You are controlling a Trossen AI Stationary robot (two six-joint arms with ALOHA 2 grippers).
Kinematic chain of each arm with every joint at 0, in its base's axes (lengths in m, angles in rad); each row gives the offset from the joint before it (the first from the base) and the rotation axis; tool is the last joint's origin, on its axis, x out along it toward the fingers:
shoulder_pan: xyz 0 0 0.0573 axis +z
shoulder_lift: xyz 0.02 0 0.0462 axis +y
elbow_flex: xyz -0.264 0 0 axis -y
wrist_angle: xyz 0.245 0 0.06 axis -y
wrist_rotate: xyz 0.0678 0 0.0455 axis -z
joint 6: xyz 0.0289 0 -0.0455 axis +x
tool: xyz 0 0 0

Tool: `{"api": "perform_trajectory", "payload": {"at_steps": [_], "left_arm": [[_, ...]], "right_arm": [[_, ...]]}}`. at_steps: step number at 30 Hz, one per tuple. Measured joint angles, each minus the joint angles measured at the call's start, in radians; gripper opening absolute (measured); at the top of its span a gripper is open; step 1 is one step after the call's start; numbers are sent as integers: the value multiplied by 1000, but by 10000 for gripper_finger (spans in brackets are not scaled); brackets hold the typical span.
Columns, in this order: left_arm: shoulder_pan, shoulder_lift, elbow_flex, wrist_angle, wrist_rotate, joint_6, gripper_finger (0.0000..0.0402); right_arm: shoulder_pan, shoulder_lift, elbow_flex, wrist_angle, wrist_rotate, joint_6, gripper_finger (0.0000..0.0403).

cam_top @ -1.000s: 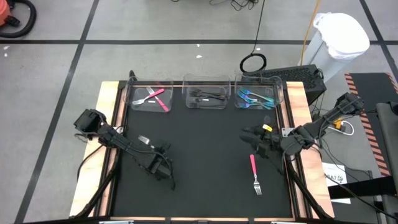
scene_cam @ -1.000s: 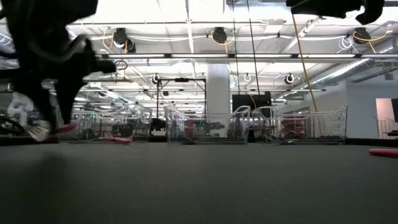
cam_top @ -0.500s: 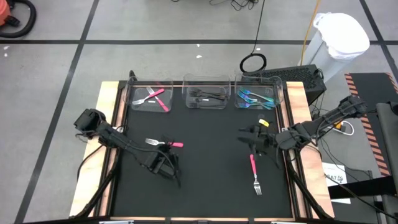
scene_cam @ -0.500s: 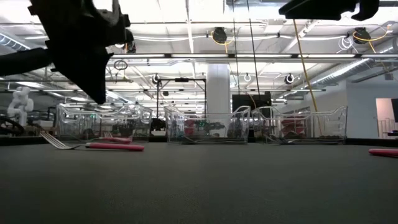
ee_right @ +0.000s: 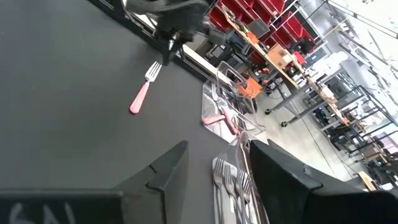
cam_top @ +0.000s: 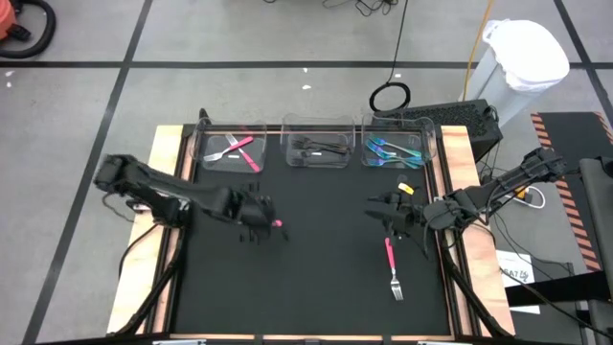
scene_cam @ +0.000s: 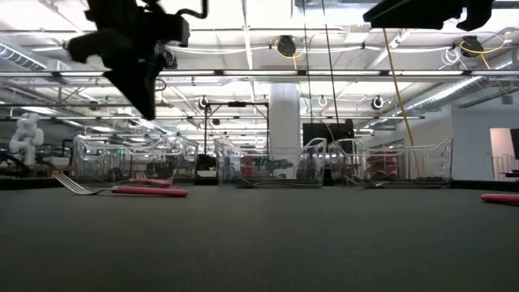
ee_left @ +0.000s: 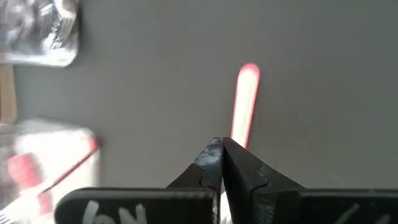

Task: Sort silverware by color (type)
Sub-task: Put the pink fork into the left transparent bin

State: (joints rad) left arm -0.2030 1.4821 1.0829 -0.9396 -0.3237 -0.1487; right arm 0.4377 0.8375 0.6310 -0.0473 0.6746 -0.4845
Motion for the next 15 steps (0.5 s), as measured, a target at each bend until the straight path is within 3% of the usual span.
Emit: {"api": "perform_trajectory", "payload": {"at_steps": [5, 11, 15], "left_arm": [[101, -165, -178, 249, 152, 26, 15], [92, -205, -347, 256, 164, -15, 20], [84, -193, -424, 274, 164, -107, 54]], "right_arm": [[0, 0, 0, -26, 0, -4, 167], [0, 0, 0, -56, 0, 11, 167], [0, 0, 0, -60, 0, 39, 167]]}}
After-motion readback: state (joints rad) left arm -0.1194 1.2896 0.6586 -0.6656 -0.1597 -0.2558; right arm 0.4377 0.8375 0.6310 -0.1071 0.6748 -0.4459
